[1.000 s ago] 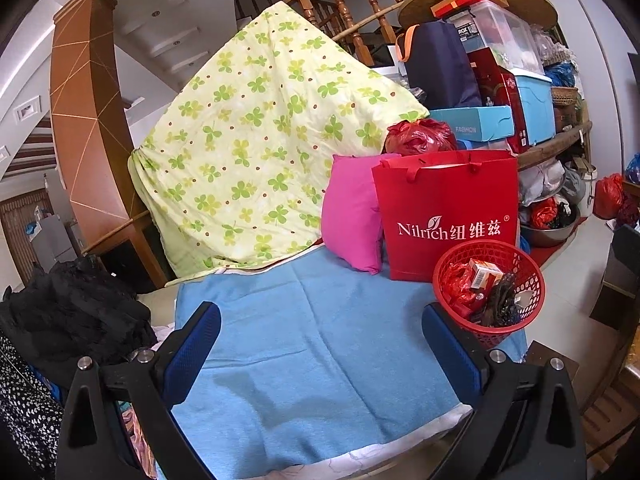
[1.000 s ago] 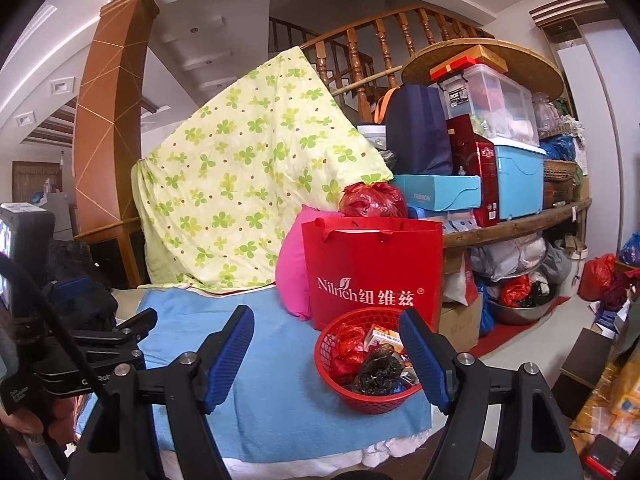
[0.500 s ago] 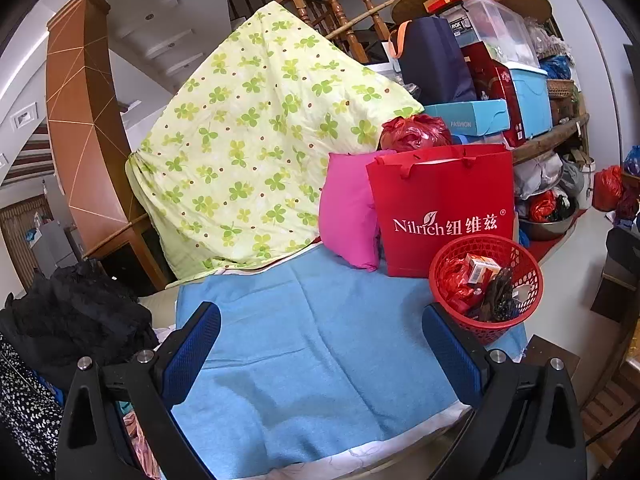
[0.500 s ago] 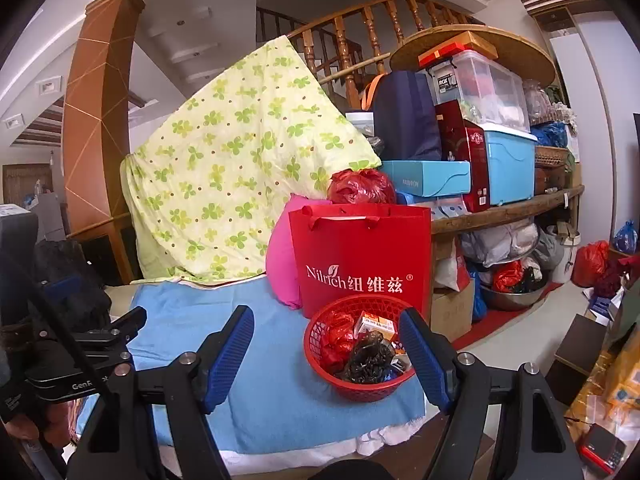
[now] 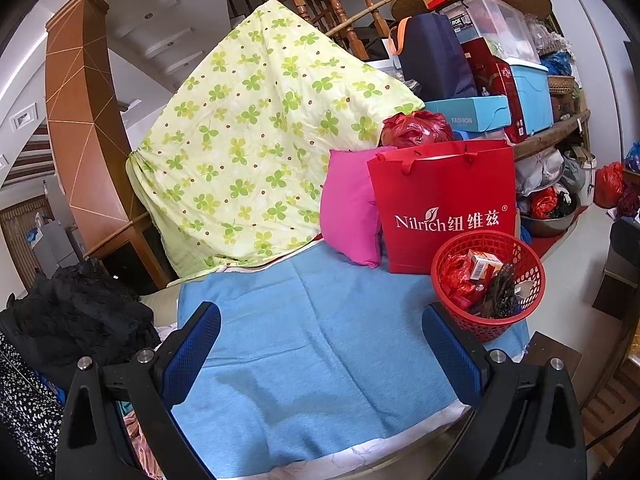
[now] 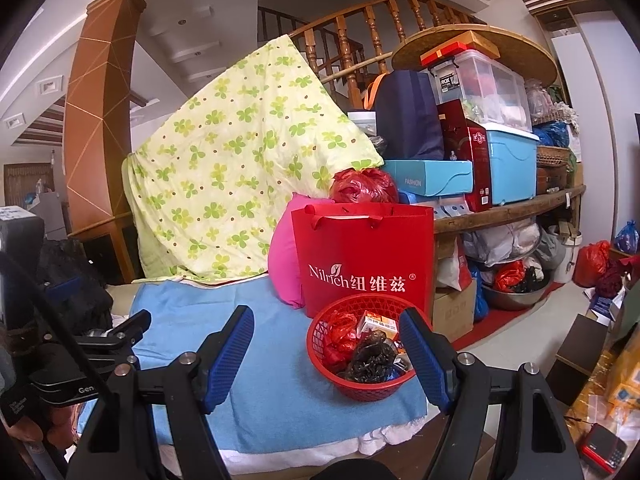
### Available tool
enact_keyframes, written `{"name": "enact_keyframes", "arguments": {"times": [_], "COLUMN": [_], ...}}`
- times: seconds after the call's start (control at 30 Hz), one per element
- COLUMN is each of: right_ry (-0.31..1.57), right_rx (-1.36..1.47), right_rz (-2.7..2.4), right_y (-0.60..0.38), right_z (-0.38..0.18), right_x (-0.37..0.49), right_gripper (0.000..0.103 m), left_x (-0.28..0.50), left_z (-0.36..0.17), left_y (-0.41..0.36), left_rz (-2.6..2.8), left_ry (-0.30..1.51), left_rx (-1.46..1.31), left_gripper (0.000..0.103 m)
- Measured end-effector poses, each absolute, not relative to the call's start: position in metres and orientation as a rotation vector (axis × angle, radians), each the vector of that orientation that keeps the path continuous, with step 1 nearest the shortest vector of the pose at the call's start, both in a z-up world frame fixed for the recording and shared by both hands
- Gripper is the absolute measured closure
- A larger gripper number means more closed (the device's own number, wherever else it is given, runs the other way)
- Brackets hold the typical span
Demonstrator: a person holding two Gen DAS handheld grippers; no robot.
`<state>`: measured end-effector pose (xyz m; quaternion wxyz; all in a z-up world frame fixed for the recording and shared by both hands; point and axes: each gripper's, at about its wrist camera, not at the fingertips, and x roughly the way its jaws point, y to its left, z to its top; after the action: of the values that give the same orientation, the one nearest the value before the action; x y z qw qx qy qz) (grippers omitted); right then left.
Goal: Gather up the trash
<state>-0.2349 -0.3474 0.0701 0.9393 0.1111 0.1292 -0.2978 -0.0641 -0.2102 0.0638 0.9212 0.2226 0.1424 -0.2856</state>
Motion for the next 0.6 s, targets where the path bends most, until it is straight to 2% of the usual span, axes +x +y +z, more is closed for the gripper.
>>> {"name": "enact_keyframes", "arguments": {"times": [0.6], "right_ry": [0.273], "right_rx": [0.242], "right_rz": [-0.616], "right_y": [-0.359], "right_z": [0.07], "right_x": [-0.238], "right_gripper": [0.025], "left_x": [-0.061], "left_z": [0.059], "left_y": [-0.206], "left_rz": [-0.597], "left_ry": [0.298], "left_rx": [0.471], "left_gripper": [0.003]}}
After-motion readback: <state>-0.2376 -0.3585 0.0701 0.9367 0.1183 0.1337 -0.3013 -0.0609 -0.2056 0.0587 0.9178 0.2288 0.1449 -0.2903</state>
